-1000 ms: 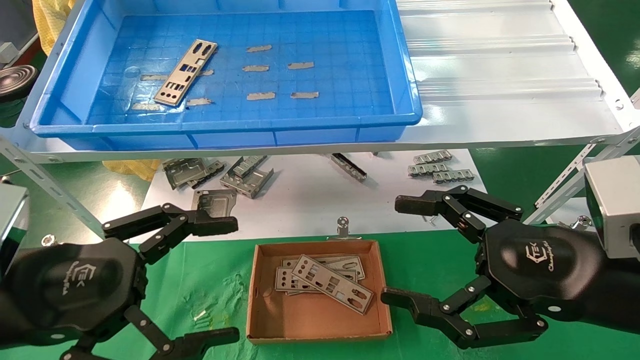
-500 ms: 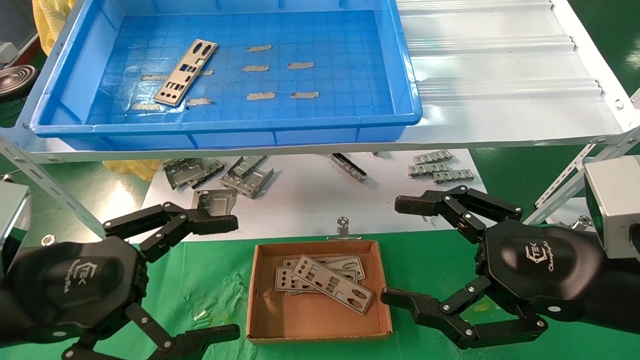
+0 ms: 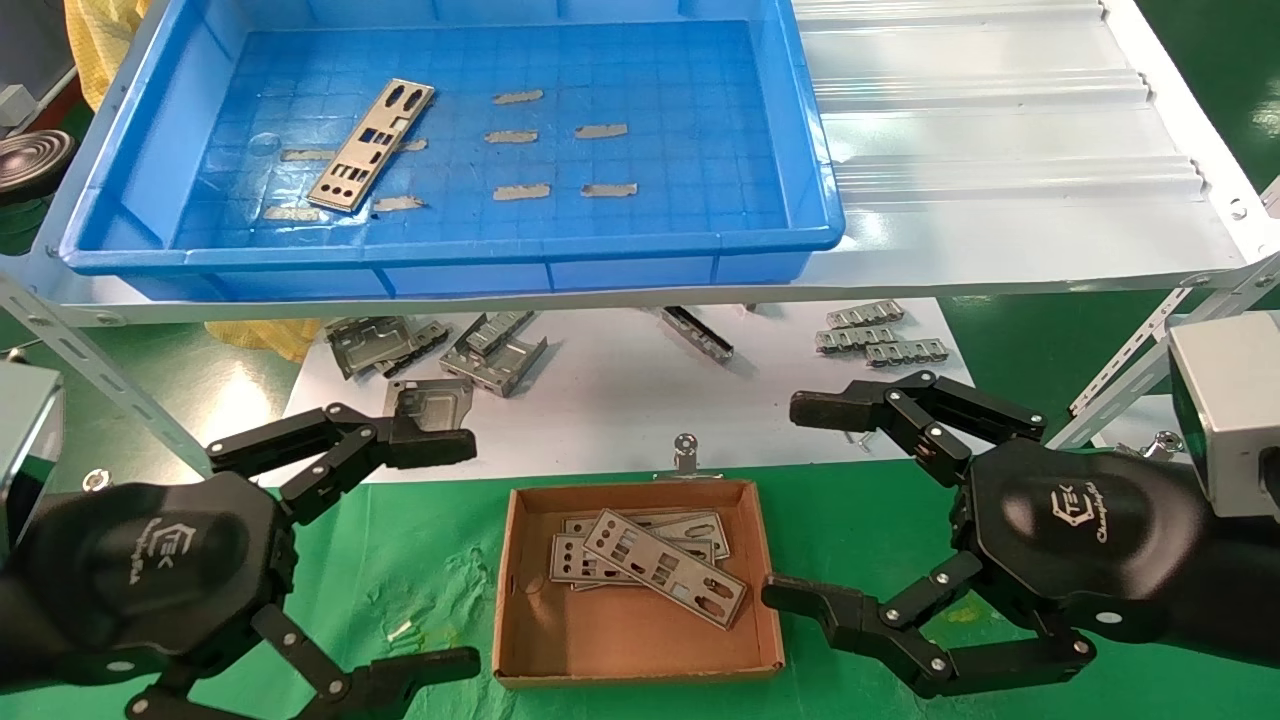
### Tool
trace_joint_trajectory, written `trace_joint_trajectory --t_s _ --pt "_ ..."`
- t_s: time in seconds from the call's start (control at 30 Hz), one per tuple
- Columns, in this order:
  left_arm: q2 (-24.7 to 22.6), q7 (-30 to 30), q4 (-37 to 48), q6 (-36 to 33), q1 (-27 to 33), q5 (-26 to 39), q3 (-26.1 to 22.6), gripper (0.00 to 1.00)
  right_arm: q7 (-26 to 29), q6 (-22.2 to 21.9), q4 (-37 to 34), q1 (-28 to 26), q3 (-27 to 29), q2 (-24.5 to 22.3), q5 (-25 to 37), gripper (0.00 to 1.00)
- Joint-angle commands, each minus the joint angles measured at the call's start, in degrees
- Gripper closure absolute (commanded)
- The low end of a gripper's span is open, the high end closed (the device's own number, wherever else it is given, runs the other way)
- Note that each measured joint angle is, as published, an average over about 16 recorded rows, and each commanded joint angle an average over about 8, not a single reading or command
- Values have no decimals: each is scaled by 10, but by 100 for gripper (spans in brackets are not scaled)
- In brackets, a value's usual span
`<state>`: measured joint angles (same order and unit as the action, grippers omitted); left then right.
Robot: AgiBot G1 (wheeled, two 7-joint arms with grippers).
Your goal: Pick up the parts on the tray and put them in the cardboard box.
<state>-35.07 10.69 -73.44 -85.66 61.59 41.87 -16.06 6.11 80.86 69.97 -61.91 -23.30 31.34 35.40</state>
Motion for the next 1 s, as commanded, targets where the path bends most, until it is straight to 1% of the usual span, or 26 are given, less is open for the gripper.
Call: trace_joint_trajectory --t_s 0.03,1.0 --pt "0 0 0 0 0 0 0 0 0 0 0 0 0 0 0 0" --pt "0 0 1 0 0 0 0 0 0 0 0 0 0 0 0 0"
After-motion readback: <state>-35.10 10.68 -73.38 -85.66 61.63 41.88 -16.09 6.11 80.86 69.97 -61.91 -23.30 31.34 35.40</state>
